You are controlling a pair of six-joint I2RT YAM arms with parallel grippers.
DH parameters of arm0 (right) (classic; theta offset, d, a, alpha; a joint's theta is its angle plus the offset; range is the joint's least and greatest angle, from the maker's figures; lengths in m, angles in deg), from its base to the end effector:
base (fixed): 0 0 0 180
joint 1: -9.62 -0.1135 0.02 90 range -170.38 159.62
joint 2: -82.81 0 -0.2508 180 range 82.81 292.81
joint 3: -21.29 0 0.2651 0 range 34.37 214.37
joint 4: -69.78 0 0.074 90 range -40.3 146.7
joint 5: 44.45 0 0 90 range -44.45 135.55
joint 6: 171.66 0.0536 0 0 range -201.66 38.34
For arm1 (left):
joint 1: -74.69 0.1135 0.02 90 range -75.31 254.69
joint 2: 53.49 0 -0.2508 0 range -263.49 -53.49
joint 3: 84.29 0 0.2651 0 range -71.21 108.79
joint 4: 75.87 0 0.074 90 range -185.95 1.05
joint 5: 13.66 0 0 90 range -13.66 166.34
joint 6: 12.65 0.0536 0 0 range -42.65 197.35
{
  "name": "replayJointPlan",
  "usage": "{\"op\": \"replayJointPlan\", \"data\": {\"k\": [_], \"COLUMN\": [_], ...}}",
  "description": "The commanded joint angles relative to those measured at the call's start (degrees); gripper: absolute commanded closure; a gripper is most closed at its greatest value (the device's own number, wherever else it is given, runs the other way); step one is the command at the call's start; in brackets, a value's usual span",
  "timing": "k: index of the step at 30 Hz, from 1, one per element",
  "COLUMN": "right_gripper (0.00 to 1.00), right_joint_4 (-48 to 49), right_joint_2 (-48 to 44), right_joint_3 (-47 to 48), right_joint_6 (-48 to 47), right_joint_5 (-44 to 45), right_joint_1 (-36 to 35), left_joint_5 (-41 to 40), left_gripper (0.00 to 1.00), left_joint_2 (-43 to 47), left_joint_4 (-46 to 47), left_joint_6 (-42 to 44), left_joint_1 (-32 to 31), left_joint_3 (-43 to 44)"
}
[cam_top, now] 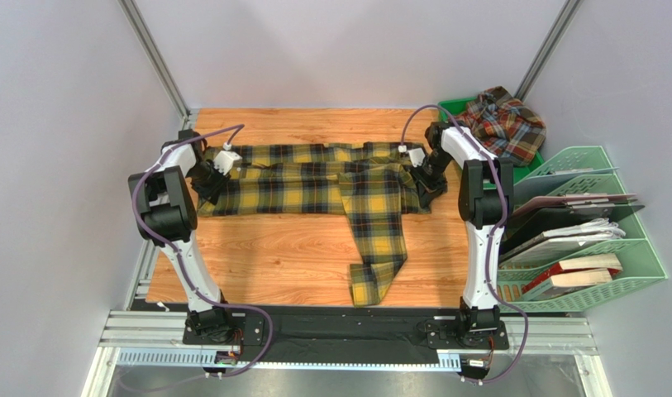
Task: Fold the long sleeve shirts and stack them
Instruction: Fold the shirt
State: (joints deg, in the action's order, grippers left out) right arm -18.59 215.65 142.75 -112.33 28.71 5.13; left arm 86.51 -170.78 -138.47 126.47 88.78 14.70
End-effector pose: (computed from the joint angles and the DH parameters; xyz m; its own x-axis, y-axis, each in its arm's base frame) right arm 0.4267 0.0491 0.1216 -0.8318 -0.5550 0.0000 -0.5236 0.7847 0.3320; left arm 0.3968 0.0898 0.1280 -0.7875 0.5696 -0.2353 0.5850 0.8110 0.0055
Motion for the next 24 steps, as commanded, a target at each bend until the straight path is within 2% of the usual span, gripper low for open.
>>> {"op": "replayJointPlan", "data": {"k": [1, 6, 10, 12, 13, 15, 17, 19, 21, 22, 23, 24], "right_gripper": [1.00, 0.99, 0.86, 0.79, 0.68, 0.61, 0.60, 0.58, 0.54, 0.52, 0.49, 0.42], "right_joint_4": [-1.88, -1.53, -1.70, -3.02, -4.59, -6.01, -6.54, -6.37, -5.58, -4.79, -4.00, -3.03], "right_joint_2": [-2.40, -8.55, -11.45, -12.51, -12.69, -13.30, -15.40, -19.25, -23.13, -27.59, -29.89, -32.26], "right_joint_3": [-7.63, -14.76, -14.87, -11.46, -9.87, -6.36, -5.55, -6.77, -12.01, -14.83, -17.47, -20.28], "right_joint_6": [-0.87, -1.84, -2.55, -2.46, -2.28, -1.76, -1.67, -3.42, -7.70, -9.47, -11.49, -15.08], "right_joint_5": [3.22, 2.52, 3.74, 3.48, 2.44, 0.94, -1.43, -5.02, -7.49, -9.51, -10.22, -11.01], "right_joint_1": [-0.25, -0.78, -0.78, -0.61, -0.69, -0.69, -0.78, -0.78, -1.48, -2.09, -2.88, -5.07], "left_joint_5": [-2.97, -1.48, 3.26, 7.81, 8.80, 12.13, 14.60, 17.59, 19.96, 20.76, 21.72, 23.64], "left_gripper": [0.66, 0.68, 0.63, 0.54, 0.49, 0.45, 0.41, 0.34, 0.32, 0.22, 0.21, 0.21], "left_joint_2": [2.42, 7.86, 12.87, 15.86, 16.74, 19.03, 21.91, 24.21, 28.07, 30.52, 31.68, 32.91], "left_joint_4": [0.30, 0.21, -1.80, -4.08, -4.36, -5.76, -6.47, -6.65, -7.08, -7.08, -7.08, -7.08], "left_joint_6": [2.56, 3.08, 3.00, 2.30, 1.86, 1.85, 2.38, 3.78, 5.62, 5.89, 6.16, 6.16], "left_joint_1": [0.77, 1.47, 1.56, 1.56, 1.56, 1.56, 1.38, 0.68, -0.64, -1.16, -1.78, -1.96], "left_joint_3": [-6.88, -12.85, -13.84, -12.09, -11.38, -9.37, -8.83, -9.53, -11.36, -12.16, -12.95, -14.26]}}
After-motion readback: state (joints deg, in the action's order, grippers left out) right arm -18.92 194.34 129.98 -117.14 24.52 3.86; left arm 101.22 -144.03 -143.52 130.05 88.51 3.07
